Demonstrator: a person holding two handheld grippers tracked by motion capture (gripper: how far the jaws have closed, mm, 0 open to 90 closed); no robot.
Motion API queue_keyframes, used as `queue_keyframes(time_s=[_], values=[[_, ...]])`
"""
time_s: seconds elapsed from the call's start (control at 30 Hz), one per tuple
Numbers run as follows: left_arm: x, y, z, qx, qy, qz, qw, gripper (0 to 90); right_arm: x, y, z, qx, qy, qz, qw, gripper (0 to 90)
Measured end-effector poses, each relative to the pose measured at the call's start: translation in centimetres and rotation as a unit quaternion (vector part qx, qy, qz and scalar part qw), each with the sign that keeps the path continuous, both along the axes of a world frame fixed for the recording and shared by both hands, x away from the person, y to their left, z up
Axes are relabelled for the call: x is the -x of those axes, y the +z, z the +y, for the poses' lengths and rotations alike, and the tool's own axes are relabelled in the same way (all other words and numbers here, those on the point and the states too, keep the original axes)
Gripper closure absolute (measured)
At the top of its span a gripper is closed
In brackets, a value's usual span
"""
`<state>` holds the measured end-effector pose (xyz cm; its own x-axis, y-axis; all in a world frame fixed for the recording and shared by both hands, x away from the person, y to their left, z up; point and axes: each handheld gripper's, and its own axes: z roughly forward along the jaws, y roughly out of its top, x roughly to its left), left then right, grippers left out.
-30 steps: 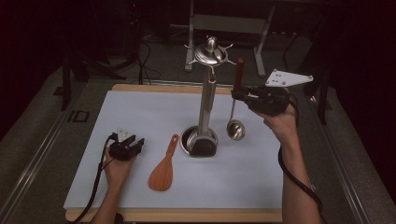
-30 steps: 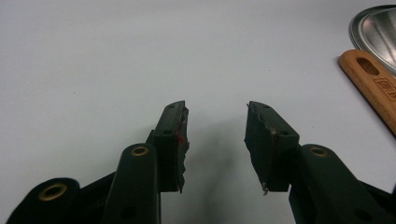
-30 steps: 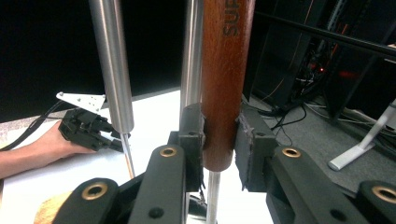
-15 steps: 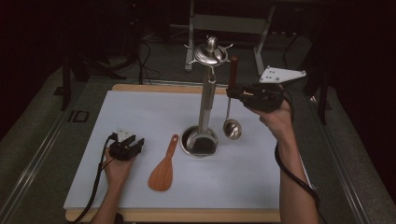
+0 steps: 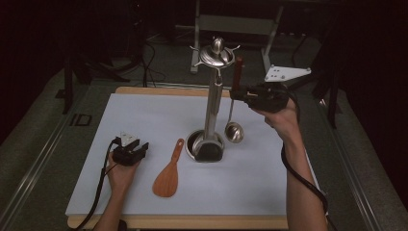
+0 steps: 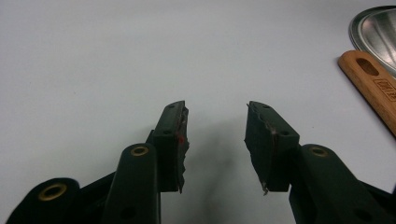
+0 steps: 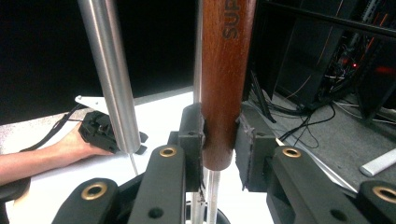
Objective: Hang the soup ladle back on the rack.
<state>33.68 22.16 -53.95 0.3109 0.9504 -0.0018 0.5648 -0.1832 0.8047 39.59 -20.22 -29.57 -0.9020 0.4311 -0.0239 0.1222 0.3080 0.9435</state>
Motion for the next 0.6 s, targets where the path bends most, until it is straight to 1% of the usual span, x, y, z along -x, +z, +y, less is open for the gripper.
queue_keyframes(time_s=[0.23,0.37,0.4,0.5,0.6], values=[[0.0,0.0,0.01,0.0,0.0,0.0,1.0,58.9,-0.25,-0.12,0.26,0.004,0.002,0.005,1.0,73.5],[0.0,0.0,0.01,0.002,0.001,-0.001,1.0,58.9,-0.36,-0.16,0.36,0.002,0.004,0.007,1.0,73.0],[0.0,0.0,0.01,0.001,0.0,-0.001,1.0,58.8,-0.37,-0.16,0.35,0.002,0.004,0.008,1.0,72.3],[0.01,0.0,0.01,0.001,0.0,-0.001,1.0,58.8,-0.33,-0.08,0.15,-0.002,0.0,0.005,1.0,66.5],[0.0,0.0,0.01,0.0,0.0,0.0,1.0,58.8,-0.13,0.06,-0.14,-0.001,-0.007,-0.001,1.0,62.1]])
